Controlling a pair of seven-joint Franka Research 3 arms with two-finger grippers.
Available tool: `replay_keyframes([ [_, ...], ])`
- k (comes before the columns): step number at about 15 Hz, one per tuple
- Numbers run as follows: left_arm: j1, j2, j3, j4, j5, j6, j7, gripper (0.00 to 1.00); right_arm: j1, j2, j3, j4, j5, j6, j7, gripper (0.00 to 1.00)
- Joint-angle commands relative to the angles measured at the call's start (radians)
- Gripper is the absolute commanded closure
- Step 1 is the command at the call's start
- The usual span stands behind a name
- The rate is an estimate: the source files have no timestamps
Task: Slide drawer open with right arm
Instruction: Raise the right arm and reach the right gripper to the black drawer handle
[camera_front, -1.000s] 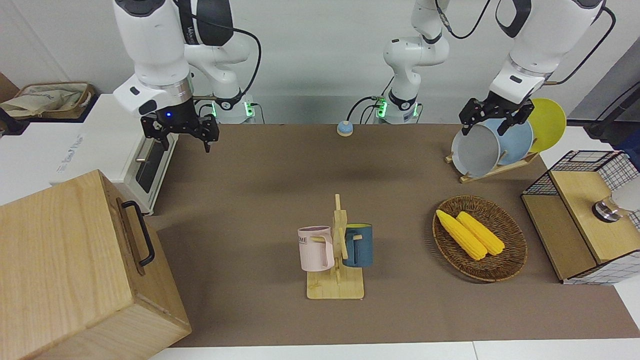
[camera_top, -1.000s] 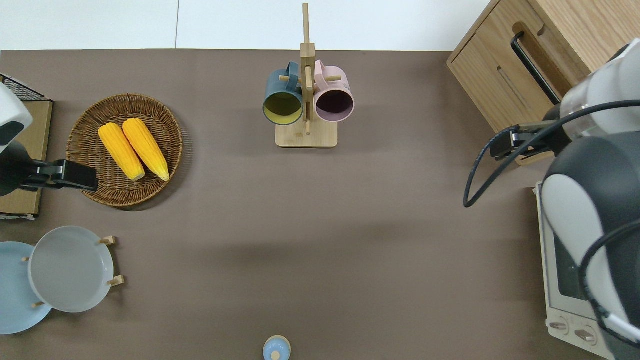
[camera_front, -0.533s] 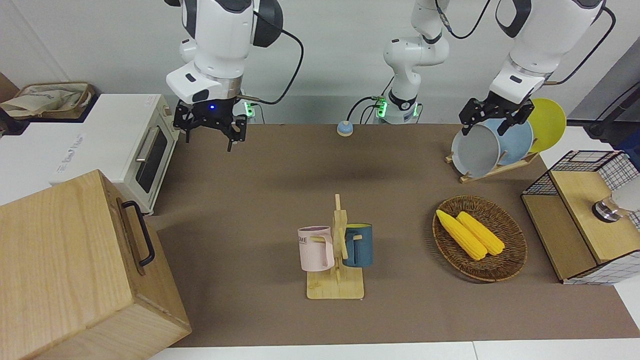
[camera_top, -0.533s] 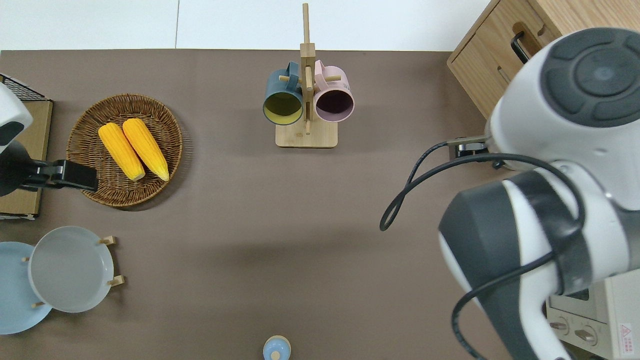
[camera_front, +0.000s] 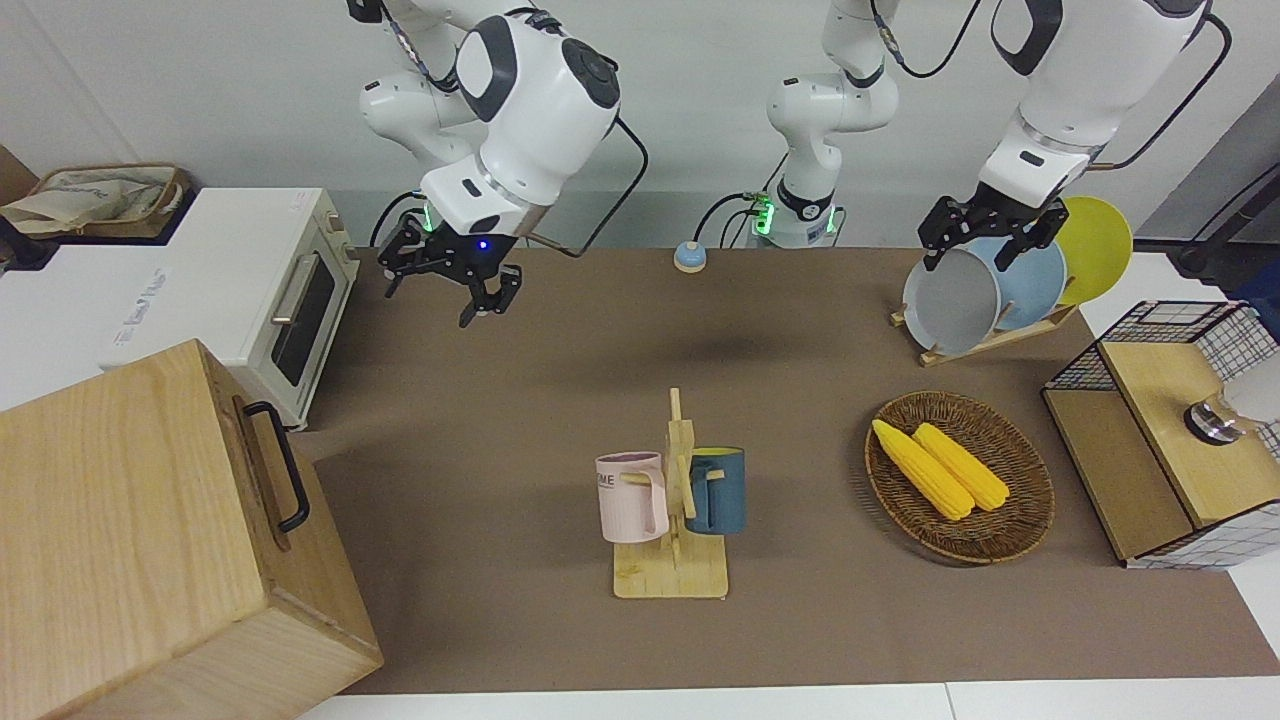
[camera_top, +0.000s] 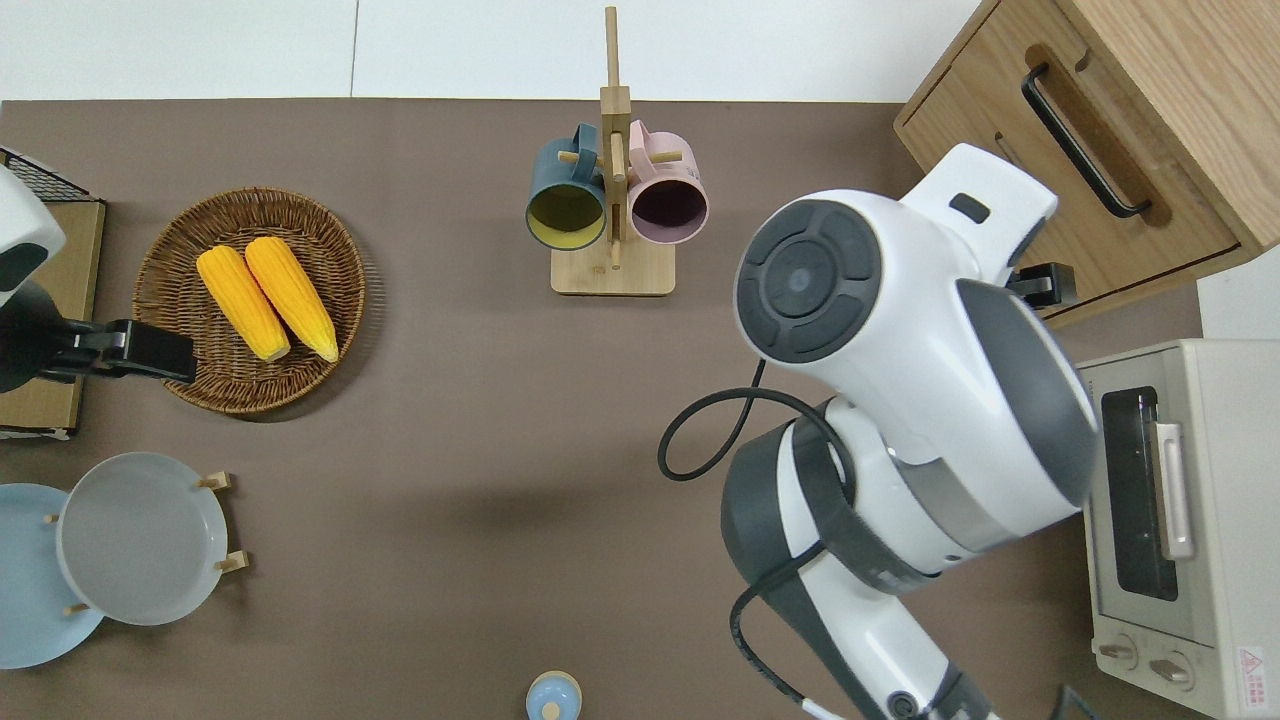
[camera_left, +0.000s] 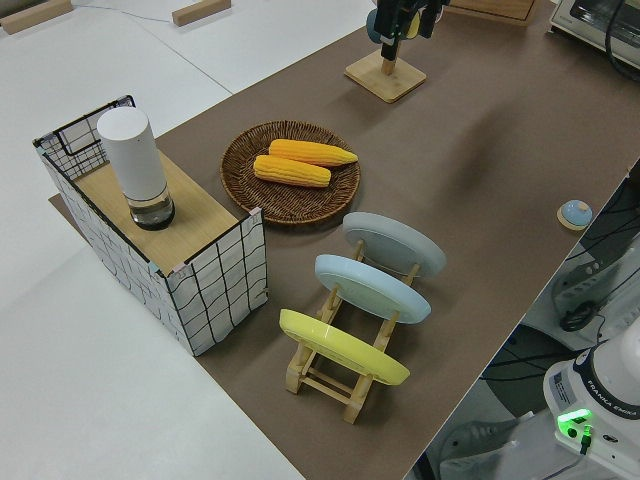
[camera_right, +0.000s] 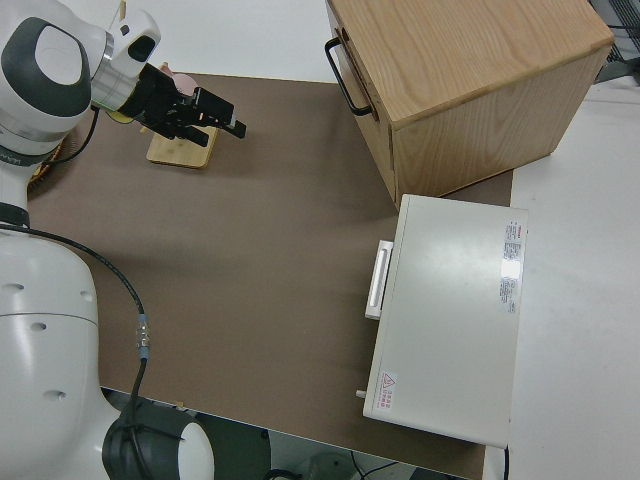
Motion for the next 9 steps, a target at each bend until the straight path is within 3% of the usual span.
replay_keyframes([
  [1, 0.004, 0.011, -0.006, 0.026, 0.017, -0.02, 0.01, 0.01, 0.005, 0.024, 0.022, -0.069, -0.184, 0.01, 0.023, 0.017],
  [3, 0.004, 0.011, -0.006, 0.024, 0.017, -0.02, 0.01, 0.01, 0.003, 0.044, 0.045, -0.108, -0.312, 0.026, 0.023, 0.017],
  [9, 0.004, 0.011, -0.006, 0.024, 0.017, -0.02, 0.01, 0.01, -0.011, 0.108, 0.045, -0.16, -0.536, 0.129, 0.003, 0.017],
])
